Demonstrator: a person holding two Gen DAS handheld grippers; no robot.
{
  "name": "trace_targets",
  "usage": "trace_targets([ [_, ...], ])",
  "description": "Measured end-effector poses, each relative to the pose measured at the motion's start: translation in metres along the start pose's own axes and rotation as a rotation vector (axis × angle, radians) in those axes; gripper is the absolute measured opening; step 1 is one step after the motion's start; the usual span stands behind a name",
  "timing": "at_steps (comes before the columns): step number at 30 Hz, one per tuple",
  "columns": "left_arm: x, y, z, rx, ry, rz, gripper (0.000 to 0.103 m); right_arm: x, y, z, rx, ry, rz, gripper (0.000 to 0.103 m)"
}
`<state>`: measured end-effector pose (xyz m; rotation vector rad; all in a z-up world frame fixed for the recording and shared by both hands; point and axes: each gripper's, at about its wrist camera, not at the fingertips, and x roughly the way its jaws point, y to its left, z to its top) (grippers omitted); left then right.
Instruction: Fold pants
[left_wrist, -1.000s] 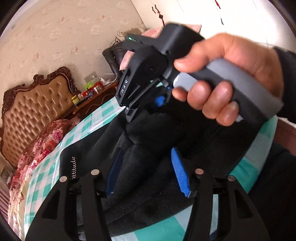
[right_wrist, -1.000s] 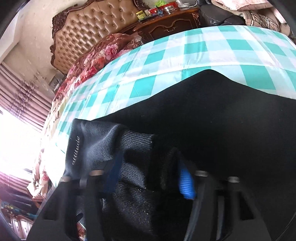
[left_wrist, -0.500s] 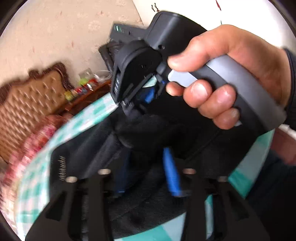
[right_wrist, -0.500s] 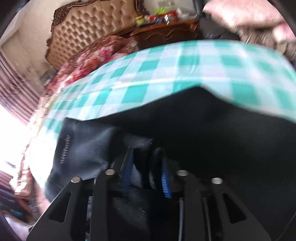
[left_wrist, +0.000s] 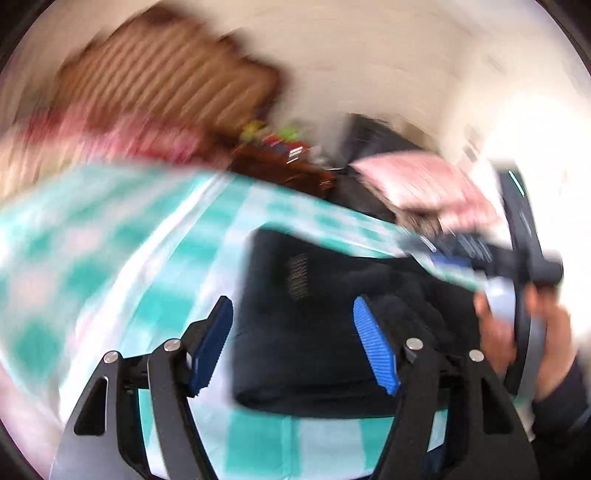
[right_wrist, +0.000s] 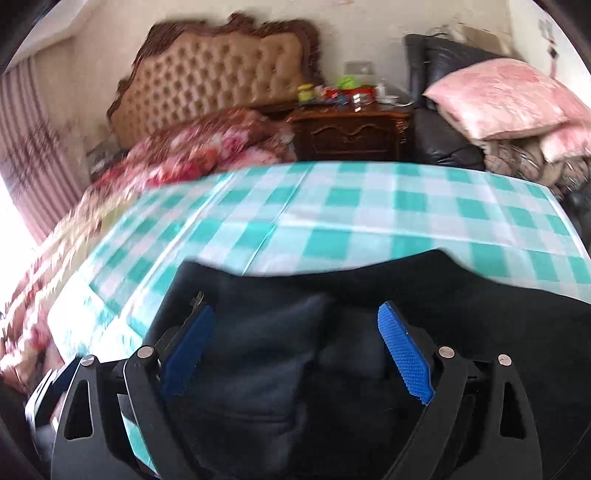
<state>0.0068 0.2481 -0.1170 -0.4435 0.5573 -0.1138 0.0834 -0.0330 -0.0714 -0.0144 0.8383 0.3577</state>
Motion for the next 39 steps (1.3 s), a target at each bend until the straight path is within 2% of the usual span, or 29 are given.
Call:
trace_targets([
  [2,-0.001,0.041,-0.010,-0.188,0.047,-0.066,0.066,0.009,0.004,-0.008,-0.028,0.019,-0.047,0.088],
  [3,0.003,0.056,-0.016,-0.262,0.064,-0.099,0.066,0.019,0.002,-0.013,-0.046,0.044,-0.106,0.088],
  [6,0.016,0.067,-0.024,-0.324,0.103,-0.181,0.066,0.044,-0.015,-0.024,-0.024,0.139,-0.190,0.088],
  [8,0.022,0.063,-0.035,-0.324,0.141,-0.212,0.066,0.050,-0.034,-0.031,0.065,0.175,-0.115,0.088],
  [10,0.025,0.056,-0.039,-0.280,0.146,-0.192,0.065,0.041,-0.050,-0.029,0.115,0.153,-0.032,0.088],
  [12,0.030,0.053,-0.041,-0.274,0.160,-0.218,0.065,0.034,-0.073,-0.024,0.197,0.136,0.024,0.088],
  [15,0.036,0.044,-0.038,-0.249,0.182,-0.225,0.065,0.039,-0.094,-0.024,0.273,0.164,0.038,0.088],
  [16,0.041,0.042,-0.036,-0.240,0.185,-0.219,0.063,0.044,-0.097,-0.026,0.265,0.186,0.044,0.088],
  [17,0.044,0.040,-0.035,-0.236,0.190,-0.214,0.063,0.044,-0.096,-0.027,0.234,0.169,0.043,0.087],
  [19,0.049,0.039,-0.032,-0.253,0.203,-0.208,0.064,0.041,-0.091,-0.029,0.199,0.160,0.046,0.082],
  [21,0.051,0.037,-0.029,-0.272,0.222,-0.201,0.065,0.042,-0.090,-0.027,0.196,0.164,0.095,0.065],
  [22,0.052,0.036,-0.028,-0.277,0.236,-0.192,0.065,0.042,-0.088,-0.026,0.186,0.167,0.106,0.064],
  [24,0.049,0.030,-0.021,-0.251,0.231,-0.129,0.065,0.042,-0.088,-0.025,0.163,0.165,0.127,0.057],
  [26,0.040,0.018,-0.011,-0.178,0.179,-0.056,0.065,0.042,-0.091,-0.027,0.163,0.168,0.170,0.051],
  [28,0.030,-0.014,0.002,-0.020,0.115,0.040,0.065,0.043,-0.095,-0.026,0.164,0.175,0.207,0.044],
  [29,0.024,-0.036,0.006,0.096,0.085,0.043,0.065,0.043,-0.097,-0.025,0.166,0.180,0.221,0.041],
  [30,0.019,-0.078,0.004,0.307,0.072,0.014,0.065,0.044,-0.100,-0.025,0.172,0.189,0.241,0.040],
  [31,0.019,-0.101,-0.001,0.423,0.076,-0.001,0.065,0.045,-0.103,-0.024,0.177,0.197,0.257,0.039],
  [33,0.026,-0.154,-0.027,0.678,0.115,-0.036,0.062,0.046,-0.107,-0.024,0.185,0.212,0.288,0.036],
  [35,0.038,-0.188,-0.058,0.853,0.145,-0.038,0.055,0.046,-0.110,-0.023,0.181,0.224,0.304,0.033],
  [36,0.047,-0.201,-0.076,0.932,0.150,-0.026,0.055,0.044,-0.110,-0.023,0.171,0.225,0.304,0.032],
  [39,0.069,-0.222,-0.105,1.051,0.136,0.026,0.055,0.041,-0.107,-0.024,0.141,0.221,0.297,0.030],
])
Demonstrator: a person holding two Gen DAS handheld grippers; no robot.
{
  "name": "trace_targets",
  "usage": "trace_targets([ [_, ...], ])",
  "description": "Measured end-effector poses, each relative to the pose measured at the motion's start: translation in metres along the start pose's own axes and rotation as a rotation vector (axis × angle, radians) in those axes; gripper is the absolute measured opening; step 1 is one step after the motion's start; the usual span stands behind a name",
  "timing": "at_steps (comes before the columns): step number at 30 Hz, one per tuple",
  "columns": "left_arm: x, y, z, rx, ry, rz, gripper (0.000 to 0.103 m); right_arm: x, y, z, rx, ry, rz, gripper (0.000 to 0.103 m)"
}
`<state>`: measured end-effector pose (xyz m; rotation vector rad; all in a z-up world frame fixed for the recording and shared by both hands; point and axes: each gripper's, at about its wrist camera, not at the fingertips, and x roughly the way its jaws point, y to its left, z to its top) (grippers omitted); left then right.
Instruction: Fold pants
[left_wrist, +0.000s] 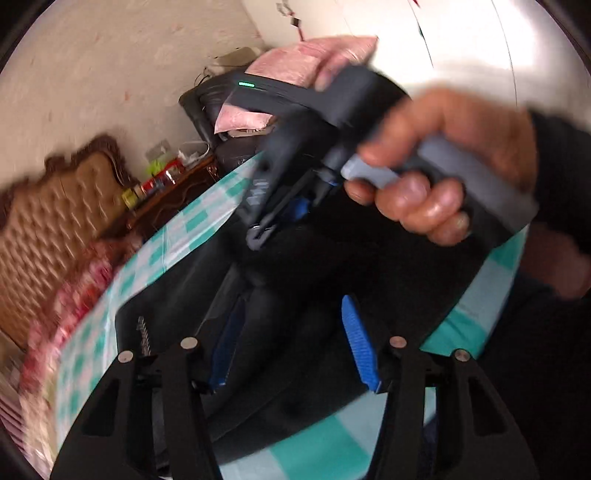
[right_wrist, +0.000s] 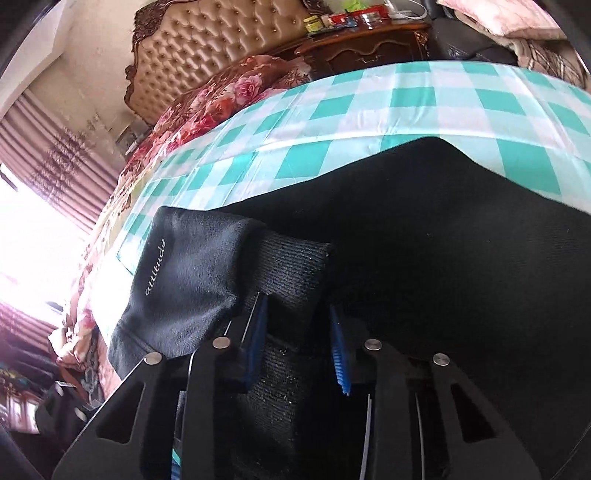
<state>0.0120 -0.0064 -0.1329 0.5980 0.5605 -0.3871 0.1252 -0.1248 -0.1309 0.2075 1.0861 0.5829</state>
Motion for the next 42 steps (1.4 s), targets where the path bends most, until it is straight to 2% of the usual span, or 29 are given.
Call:
trace_targets([
  [1,0.006,-0.008,0.001,0.022,-0.004,0.015,0.055,0.000,0.000,0.001,-0.004,0.004,0.002,0.030],
  [2,0.010,-0.011,0.003,0.034,-0.002,0.019,0.059,0.000,-0.001,0.001,-0.002,0.007,0.005,0.030],
  [4,0.027,-0.025,0.005,0.096,0.043,0.066,0.062,-0.001,-0.002,0.004,-0.002,0.012,0.009,0.028],
  [6,0.036,-0.032,0.007,0.127,0.061,0.113,0.048,-0.002,-0.002,0.004,-0.011,0.010,0.007,0.026],
  [7,0.038,-0.032,0.009,0.126,0.065,0.117,0.035,-0.002,-0.001,0.005,-0.014,0.009,0.008,0.026],
  [8,0.040,-0.033,0.011,0.131,0.068,0.103,0.015,-0.003,-0.002,0.006,-0.014,0.009,0.009,0.025],
  [10,0.041,-0.037,0.016,0.149,0.063,0.118,0.012,-0.009,-0.002,0.006,-0.010,0.002,-0.001,0.022],
  [12,0.033,-0.032,0.022,0.119,0.033,0.121,0.011,-0.019,0.000,0.006,-0.020,-0.020,-0.010,0.017],
  [15,0.032,-0.027,0.023,0.058,0.026,0.079,0.011,-0.024,-0.001,0.006,-0.026,-0.033,-0.030,0.014],
  [18,0.036,-0.032,0.025,0.057,0.018,0.073,0.011,-0.016,-0.005,0.001,-0.027,-0.026,-0.075,0.014],
  [19,0.038,-0.031,0.025,0.053,0.026,0.062,0.013,-0.011,-0.005,-0.001,-0.036,-0.028,-0.096,0.014],
  [20,0.045,-0.030,0.022,0.038,0.052,0.029,0.025,-0.009,-0.005,-0.002,-0.045,-0.032,-0.107,0.014],
  [21,0.039,-0.025,0.019,0.026,0.049,0.010,0.030,-0.006,-0.002,-0.004,-0.065,-0.043,-0.138,0.015],
  [22,0.035,-0.023,0.019,0.010,0.034,0.008,0.036,-0.005,-0.001,-0.006,-0.079,-0.050,-0.175,0.015],
  [23,0.030,-0.020,0.020,-0.001,0.026,0.008,0.047,-0.004,0.000,-0.007,-0.085,-0.055,-0.192,0.016],
  [24,0.017,-0.015,0.021,-0.014,-0.003,0.019,0.054,-0.003,0.000,-0.009,-0.086,-0.061,-0.199,0.016],
  [25,0.003,-0.008,0.021,-0.025,-0.048,0.045,0.069,-0.003,-0.001,-0.010,-0.083,-0.066,-0.204,0.017],
  [26,-0.011,0.000,0.019,-0.048,-0.083,0.073,0.076,-0.004,-0.001,-0.011,-0.084,-0.072,-0.215,0.021],
  [28,-0.034,0.033,0.009,-0.157,-0.093,0.092,0.077,-0.003,0.000,-0.010,-0.097,-0.081,-0.241,0.024],
  [29,-0.042,0.052,0.000,-0.220,-0.085,0.094,0.077,-0.002,0.002,-0.011,-0.105,-0.087,-0.262,0.030],
  [30,-0.049,0.083,-0.016,-0.327,-0.065,0.099,0.077,-0.002,0.003,-0.011,-0.111,-0.097,-0.291,0.040],
  [31,-0.056,0.104,-0.030,-0.420,-0.049,0.099,0.077,-0.001,0.004,-0.012,-0.116,-0.111,-0.322,0.044],
  [32,-0.060,0.137,-0.056,-0.573,-0.023,0.085,0.077,-0.002,0.004,-0.012,-0.118,-0.118,-0.331,0.048],
  [34,-0.059,0.185,-0.103,-0.843,0.010,0.019,0.075,-0.003,0.003,-0.013,-0.114,-0.132,-0.353,0.054],
  [36,-0.053,0.212,-0.149,-1.065,-0.012,-0.079,0.075,-0.007,0.003,-0.012,-0.107,-0.141,-0.366,0.057],
  [37,-0.048,0.216,-0.165,-1.127,-0.014,-0.111,0.073,-0.011,0.005,-0.012,-0.099,-0.149,-0.389,0.057],
  [39,-0.041,0.209,-0.179,-1.183,-0.016,-0.176,0.072,-0.024,0.012,-0.010,-0.101,-0.184,-0.429,0.060],
  [42,-0.029,0.199,-0.184,-1.189,-0.004,-0.241,0.070,-0.047,0.043,-0.005,-0.156,-0.249,-0.409,0.061],
])
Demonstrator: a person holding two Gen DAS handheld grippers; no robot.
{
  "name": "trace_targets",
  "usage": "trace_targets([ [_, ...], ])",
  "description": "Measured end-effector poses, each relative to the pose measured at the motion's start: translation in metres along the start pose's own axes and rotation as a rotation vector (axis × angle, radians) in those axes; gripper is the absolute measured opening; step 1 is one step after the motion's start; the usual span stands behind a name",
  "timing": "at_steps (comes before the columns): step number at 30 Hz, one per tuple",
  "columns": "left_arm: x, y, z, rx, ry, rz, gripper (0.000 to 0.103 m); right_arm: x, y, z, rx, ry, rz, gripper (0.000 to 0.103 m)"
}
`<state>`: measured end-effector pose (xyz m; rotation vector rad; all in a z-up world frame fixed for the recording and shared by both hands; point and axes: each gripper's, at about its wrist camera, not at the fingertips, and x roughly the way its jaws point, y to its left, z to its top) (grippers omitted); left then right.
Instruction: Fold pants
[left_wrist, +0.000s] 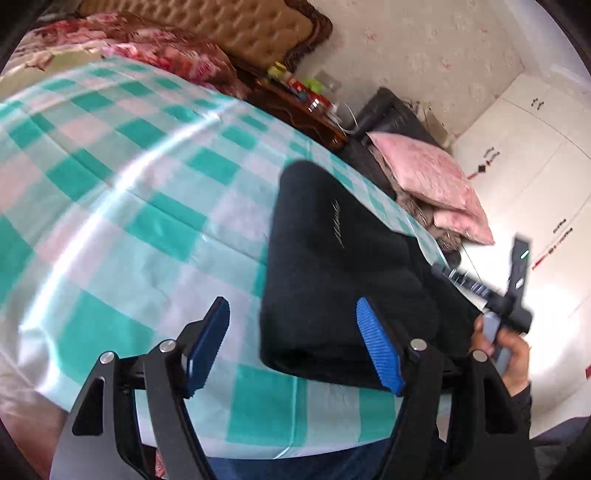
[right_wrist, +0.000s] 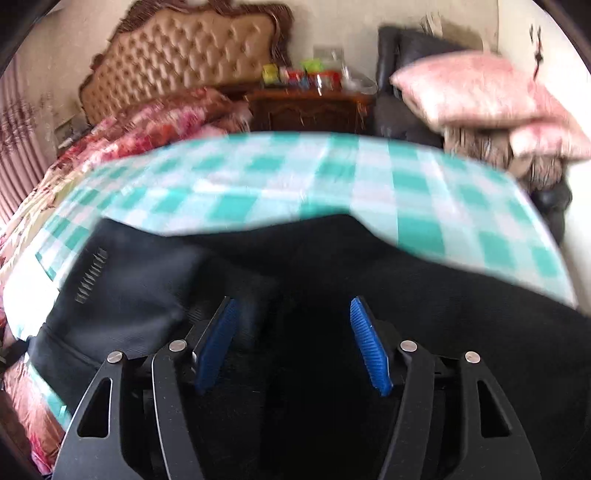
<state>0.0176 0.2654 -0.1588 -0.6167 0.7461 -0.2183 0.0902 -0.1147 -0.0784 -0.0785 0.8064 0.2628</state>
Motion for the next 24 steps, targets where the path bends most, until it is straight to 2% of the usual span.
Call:
trace_targets([
  [4,0.006,0.006,-0.009,-0.077,0.010,-0.046,0.070,-0.009,0.044,0.009,-0.087,-0.013,0.093,0.061],
  [8,0.020,0.012,-0.013,-0.121,0.030,-0.077,0.070,0.017,0.082,0.003,-0.145,0.052,0.120,0.061],
  [12,0.030,0.004,-0.015,-0.085,0.038,-0.073,0.071,0.055,0.089,-0.014,-0.150,0.141,0.044,0.061],
  [15,0.038,-0.005,-0.014,-0.067,0.049,-0.066,0.069,0.055,0.101,-0.025,-0.241,0.088,-0.019,0.062],
  [20,0.042,-0.001,-0.010,-0.109,0.071,-0.071,0.061,0.055,0.101,-0.028,-0.243,0.079,-0.018,0.065],
  [24,0.044,0.001,-0.010,-0.110,0.075,-0.068,0.060,0.055,0.104,-0.030,-0.261,0.061,-0.033,0.066],
])
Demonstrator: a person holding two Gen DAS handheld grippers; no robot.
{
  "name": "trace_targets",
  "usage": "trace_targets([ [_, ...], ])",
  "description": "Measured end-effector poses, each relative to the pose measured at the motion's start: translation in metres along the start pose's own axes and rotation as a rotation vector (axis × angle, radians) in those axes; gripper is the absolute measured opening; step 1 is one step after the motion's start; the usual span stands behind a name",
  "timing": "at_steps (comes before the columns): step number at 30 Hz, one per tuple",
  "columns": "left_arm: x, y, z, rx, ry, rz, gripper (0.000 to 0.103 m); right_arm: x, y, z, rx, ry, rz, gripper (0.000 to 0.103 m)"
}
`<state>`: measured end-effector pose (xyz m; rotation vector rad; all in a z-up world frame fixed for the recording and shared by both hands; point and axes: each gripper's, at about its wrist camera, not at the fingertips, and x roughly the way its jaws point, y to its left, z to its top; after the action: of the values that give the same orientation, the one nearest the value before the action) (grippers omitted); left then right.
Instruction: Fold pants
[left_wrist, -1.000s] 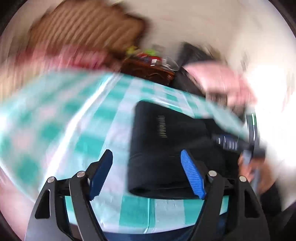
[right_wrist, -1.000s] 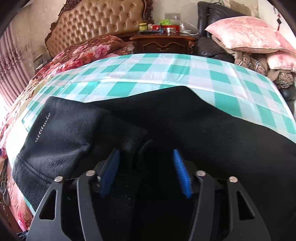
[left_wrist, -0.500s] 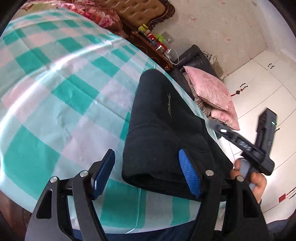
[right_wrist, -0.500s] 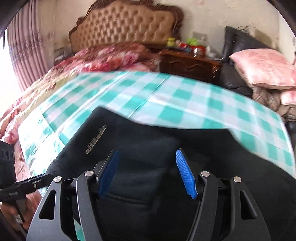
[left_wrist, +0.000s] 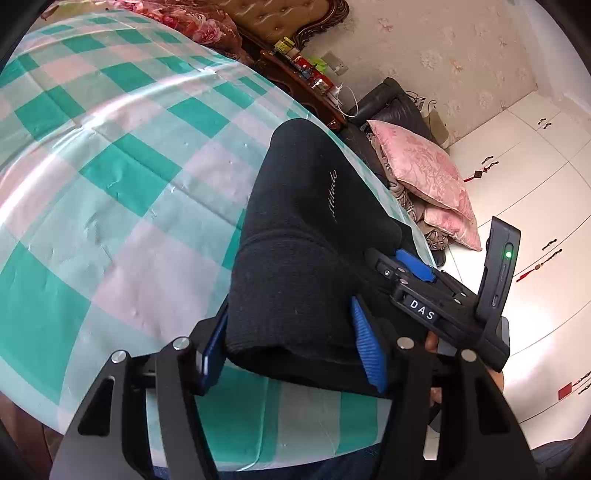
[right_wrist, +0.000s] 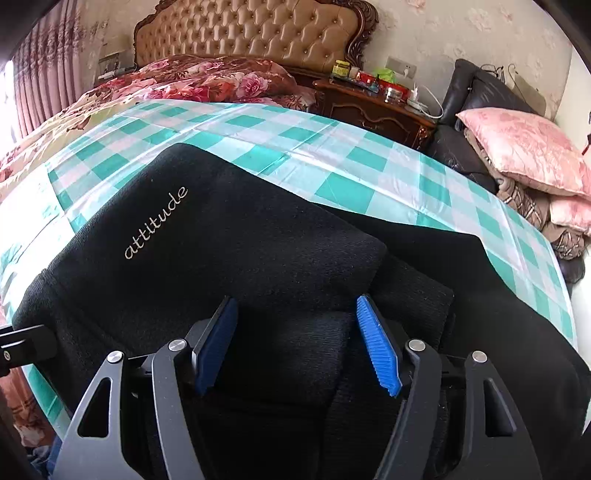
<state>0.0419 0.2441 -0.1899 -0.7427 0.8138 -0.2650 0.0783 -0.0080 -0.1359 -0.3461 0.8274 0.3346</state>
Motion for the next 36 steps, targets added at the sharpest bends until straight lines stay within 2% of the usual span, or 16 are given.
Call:
trace_targets([
  [3,-0.001,0.000,0.001,0.003,0.001,0.008,0.055,0.000,-0.001,0.000,0.001,-0.003,0.003,0.066],
  [5,-0.003,-0.005,0.001,0.018,0.000,0.017,0.044,0.000,-0.001,0.000,0.001,-0.003,0.002,0.066],
  [9,-0.008,-0.027,0.004,0.109,-0.006,0.078,0.035,-0.001,-0.003,0.000,0.013,0.002,0.022,0.066],
  [12,-0.009,-0.036,0.005,0.132,-0.014,0.103,0.033,-0.002,-0.011,0.001,0.044,0.007,0.102,0.073],
  [16,-0.010,-0.041,0.006,0.150,-0.017,0.128,0.031,-0.007,-0.016,0.006,0.071,0.033,0.168,0.076],
  [18,-0.012,-0.049,0.005,0.183,-0.028,0.150,0.031,-0.013,-0.030,0.013,0.156,0.065,0.260,0.076],
  [22,-0.012,-0.081,0.001,0.334,-0.046,0.279,0.030,-0.024,-0.045,0.036,0.254,0.109,0.417,0.077],
  [25,-0.009,-0.111,-0.007,0.484,-0.080,0.384,0.030,-0.034,-0.040,0.064,0.238,0.144,0.481,0.087],
  [29,-0.004,-0.146,-0.018,0.658,-0.115,0.490,0.030,-0.033,-0.012,0.096,0.156,0.246,0.566,0.087],
  [36,0.012,-0.182,-0.036,0.864,-0.151,0.615,0.030,-0.016,0.022,0.120,0.027,0.345,0.519,0.087],
])
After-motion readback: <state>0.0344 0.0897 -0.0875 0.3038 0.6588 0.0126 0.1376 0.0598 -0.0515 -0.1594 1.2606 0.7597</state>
